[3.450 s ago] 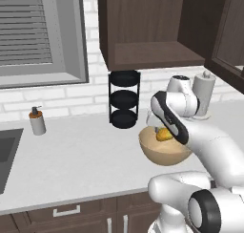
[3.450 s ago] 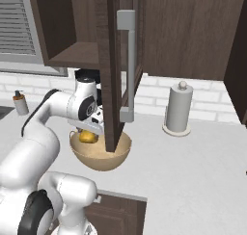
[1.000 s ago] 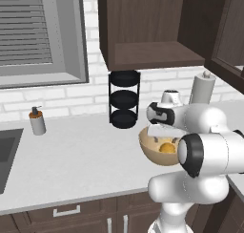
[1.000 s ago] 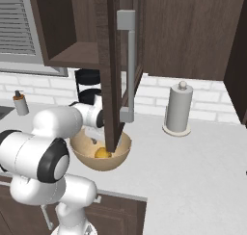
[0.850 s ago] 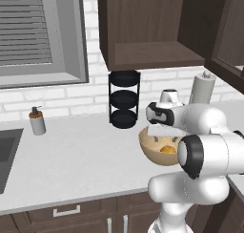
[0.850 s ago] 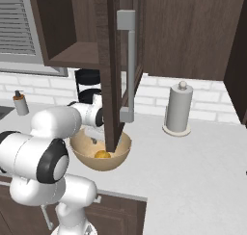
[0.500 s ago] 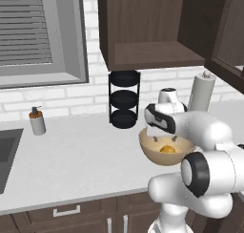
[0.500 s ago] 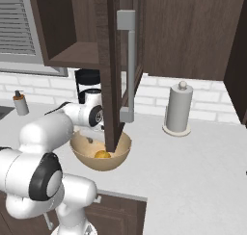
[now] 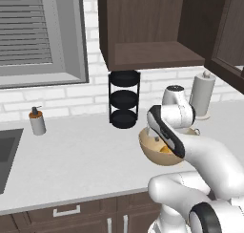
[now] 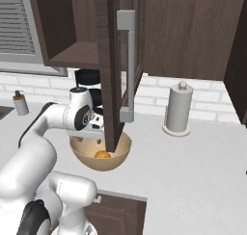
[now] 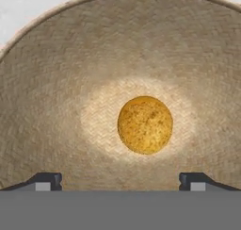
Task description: Open the cabinet, pick up the bread from the cabinet and place it in the basket. Then move the basket to the dining counter.
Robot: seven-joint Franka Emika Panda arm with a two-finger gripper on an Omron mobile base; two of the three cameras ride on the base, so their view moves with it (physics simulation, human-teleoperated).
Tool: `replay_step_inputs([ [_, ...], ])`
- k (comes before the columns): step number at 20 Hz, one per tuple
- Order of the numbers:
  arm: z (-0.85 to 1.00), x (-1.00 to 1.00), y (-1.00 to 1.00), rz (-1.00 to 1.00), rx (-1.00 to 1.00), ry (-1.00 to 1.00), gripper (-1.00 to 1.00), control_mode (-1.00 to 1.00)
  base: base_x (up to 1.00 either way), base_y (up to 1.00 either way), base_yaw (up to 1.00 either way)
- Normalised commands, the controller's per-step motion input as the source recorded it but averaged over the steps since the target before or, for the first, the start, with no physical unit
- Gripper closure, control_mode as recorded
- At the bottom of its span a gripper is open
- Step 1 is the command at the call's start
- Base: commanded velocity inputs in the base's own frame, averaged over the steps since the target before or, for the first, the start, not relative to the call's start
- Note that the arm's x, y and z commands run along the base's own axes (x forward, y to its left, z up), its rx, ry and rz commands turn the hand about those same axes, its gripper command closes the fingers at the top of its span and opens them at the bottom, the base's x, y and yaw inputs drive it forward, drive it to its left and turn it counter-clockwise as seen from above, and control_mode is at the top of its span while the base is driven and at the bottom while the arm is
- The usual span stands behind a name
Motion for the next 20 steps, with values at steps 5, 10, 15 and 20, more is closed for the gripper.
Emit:
replay_step_inputs([
  [5,0.36,-0.13,0.53,0.16,0.0,0.03,-1.0,-1.0,0.0,0.0,0.0],
  [10,0.01,-0.01,0.48,0.15,-0.01,0.07,-1.0,-1.0,0.0,0.0,0.0],
  [15,-0.14,0.15,0.28,0.11,-0.04,0.05,-1.0,-1.0,0.0,0.0,0.0],
  [20,-0.21,0.19,0.06,0.07,-0.04,0.0,-1.0,-1.0,0.0,0.0,0.0],
])
